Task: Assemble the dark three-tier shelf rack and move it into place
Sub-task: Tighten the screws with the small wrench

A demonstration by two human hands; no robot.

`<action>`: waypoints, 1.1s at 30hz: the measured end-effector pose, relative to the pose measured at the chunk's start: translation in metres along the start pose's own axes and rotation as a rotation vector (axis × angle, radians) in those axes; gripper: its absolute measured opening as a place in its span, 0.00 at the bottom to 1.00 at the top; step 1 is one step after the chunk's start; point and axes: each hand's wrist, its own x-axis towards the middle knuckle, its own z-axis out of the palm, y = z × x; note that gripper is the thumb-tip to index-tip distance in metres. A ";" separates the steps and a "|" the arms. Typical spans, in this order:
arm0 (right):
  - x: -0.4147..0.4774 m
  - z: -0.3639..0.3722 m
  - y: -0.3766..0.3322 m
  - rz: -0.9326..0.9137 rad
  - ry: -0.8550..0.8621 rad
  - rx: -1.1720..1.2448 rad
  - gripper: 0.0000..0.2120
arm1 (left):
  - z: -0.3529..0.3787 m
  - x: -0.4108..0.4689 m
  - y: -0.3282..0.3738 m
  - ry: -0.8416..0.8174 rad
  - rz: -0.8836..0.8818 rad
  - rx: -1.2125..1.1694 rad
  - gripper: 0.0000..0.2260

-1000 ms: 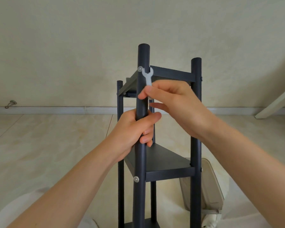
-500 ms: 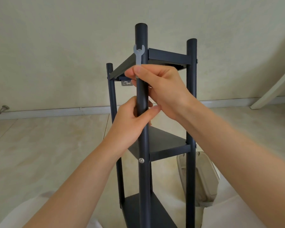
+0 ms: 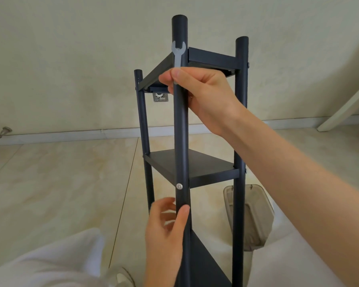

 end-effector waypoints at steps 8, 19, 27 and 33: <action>0.002 0.011 0.011 -0.073 0.010 -0.039 0.08 | 0.025 -0.010 -0.021 0.103 0.083 -0.120 0.20; -0.024 -0.008 0.034 0.149 -0.030 -0.244 0.08 | 0.030 0.015 -0.019 0.203 0.147 -0.087 0.20; -0.081 -0.016 0.073 0.195 0.070 -0.647 0.10 | 0.017 0.029 -0.015 0.184 0.169 -0.085 0.23; -0.152 0.010 0.101 0.157 0.218 -0.583 0.09 | 0.012 0.031 -0.012 0.170 0.155 -0.117 0.20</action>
